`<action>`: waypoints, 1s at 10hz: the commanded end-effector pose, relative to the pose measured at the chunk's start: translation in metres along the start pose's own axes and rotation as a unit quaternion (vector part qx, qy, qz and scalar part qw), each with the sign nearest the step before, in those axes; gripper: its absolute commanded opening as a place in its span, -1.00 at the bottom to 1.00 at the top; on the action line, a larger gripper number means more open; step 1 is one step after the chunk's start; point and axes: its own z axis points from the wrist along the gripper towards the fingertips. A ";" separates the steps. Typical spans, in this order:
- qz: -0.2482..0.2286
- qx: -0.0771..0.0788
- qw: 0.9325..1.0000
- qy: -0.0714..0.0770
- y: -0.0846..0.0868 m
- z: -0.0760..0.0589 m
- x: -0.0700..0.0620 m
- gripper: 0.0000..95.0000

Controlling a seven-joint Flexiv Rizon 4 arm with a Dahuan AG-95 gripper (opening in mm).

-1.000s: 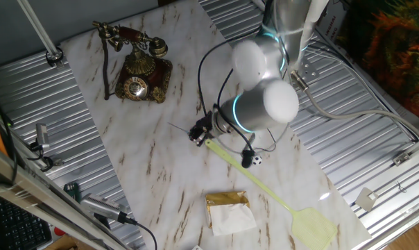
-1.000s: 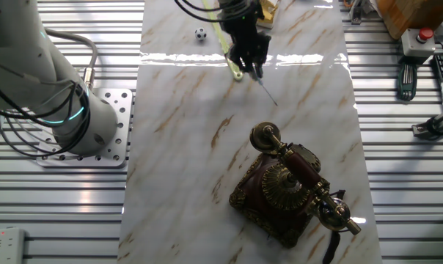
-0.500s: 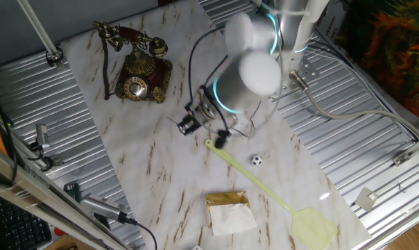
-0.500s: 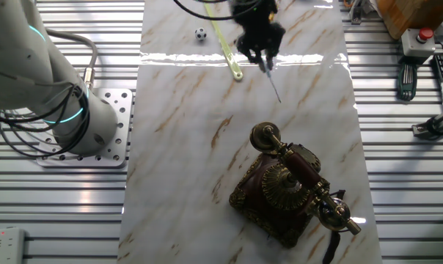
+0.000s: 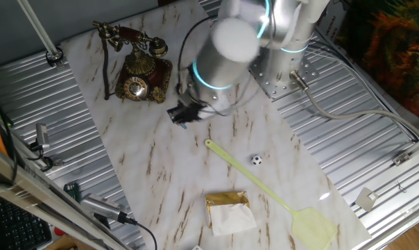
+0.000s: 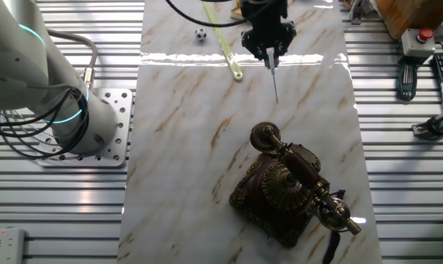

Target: Dial a number on an old rotary phone

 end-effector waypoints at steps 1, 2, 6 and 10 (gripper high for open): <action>0.089 -0.067 0.993 -0.026 0.000 -0.002 0.005 -1.00; 0.098 -0.069 0.992 -0.030 0.000 -0.003 0.005 -1.00; 0.098 -0.065 0.992 -0.032 -0.001 -0.008 0.003 -1.00; 0.100 -0.061 0.992 -0.039 -0.002 -0.014 0.002 -1.00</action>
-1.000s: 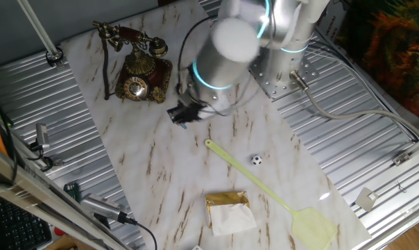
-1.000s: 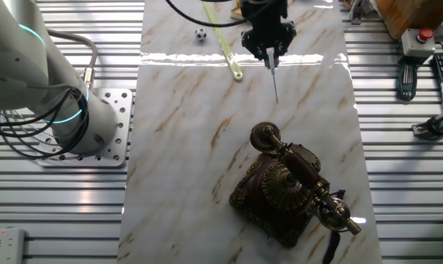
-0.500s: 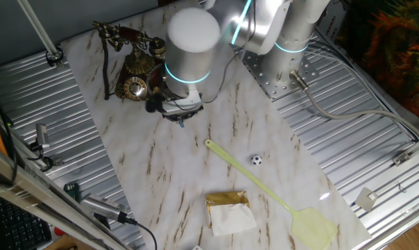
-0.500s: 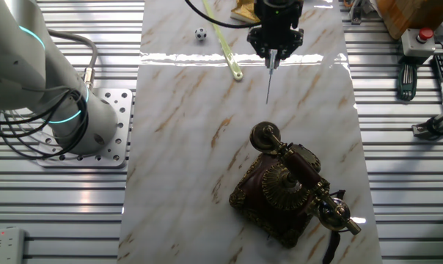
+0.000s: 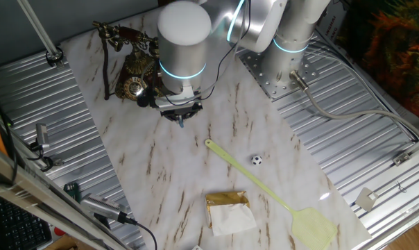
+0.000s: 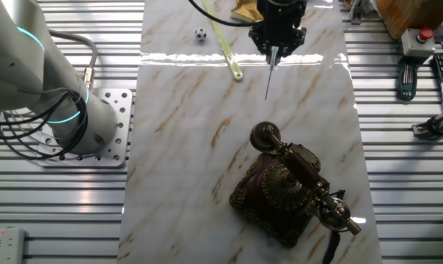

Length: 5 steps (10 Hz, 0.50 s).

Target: Dial a number on an old rotary phone

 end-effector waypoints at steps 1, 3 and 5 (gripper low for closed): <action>0.004 0.001 1.000 0.002 0.001 -0.001 0.002 -1.00; 0.009 0.003 1.000 0.001 0.001 -0.001 0.003 -1.00; 0.009 0.002 1.000 0.001 0.001 -0.001 0.003 -1.00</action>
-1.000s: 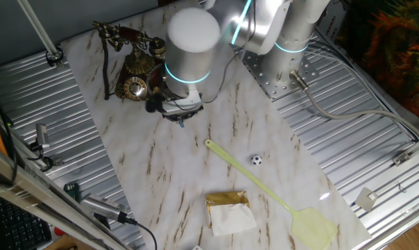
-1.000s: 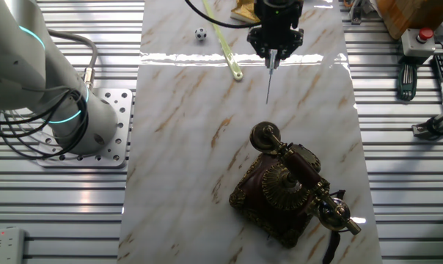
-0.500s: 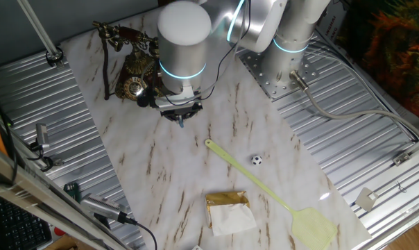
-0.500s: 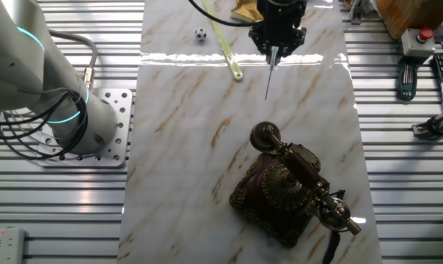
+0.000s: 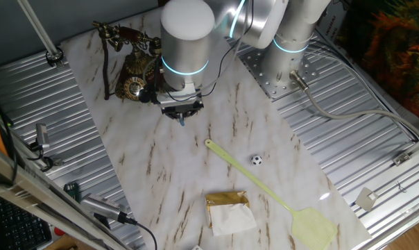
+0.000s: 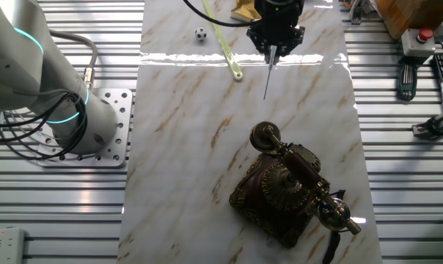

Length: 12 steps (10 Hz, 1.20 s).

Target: Dial a number on an old rotary phone

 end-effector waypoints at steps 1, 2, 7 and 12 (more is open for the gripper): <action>0.005 -0.001 1.000 -0.001 0.001 0.000 0.000 -1.00; 0.006 0.000 1.000 0.001 0.001 0.000 0.000 -1.00; 0.034 0.012 0.999 0.008 0.001 0.000 0.000 -1.00; 0.131 0.025 0.991 -0.005 0.001 0.000 0.000 -1.00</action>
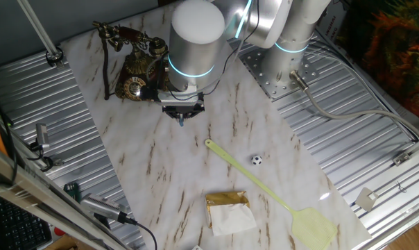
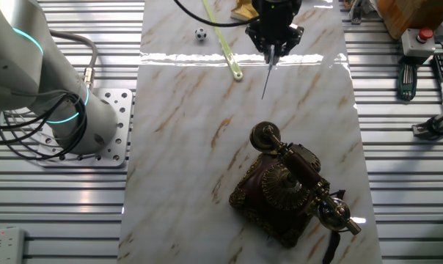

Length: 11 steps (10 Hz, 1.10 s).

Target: Dial a number on an old rotary phone

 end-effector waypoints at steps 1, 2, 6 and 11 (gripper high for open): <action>0.043 -0.001 0.999 -0.005 0.000 0.000 0.000 -1.00; 0.051 0.000 0.999 0.001 0.000 0.000 0.000 -1.00; 0.062 0.001 0.998 0.005 0.000 0.000 0.000 -1.00; 0.052 -0.003 0.999 0.005 0.000 0.000 0.000 -1.00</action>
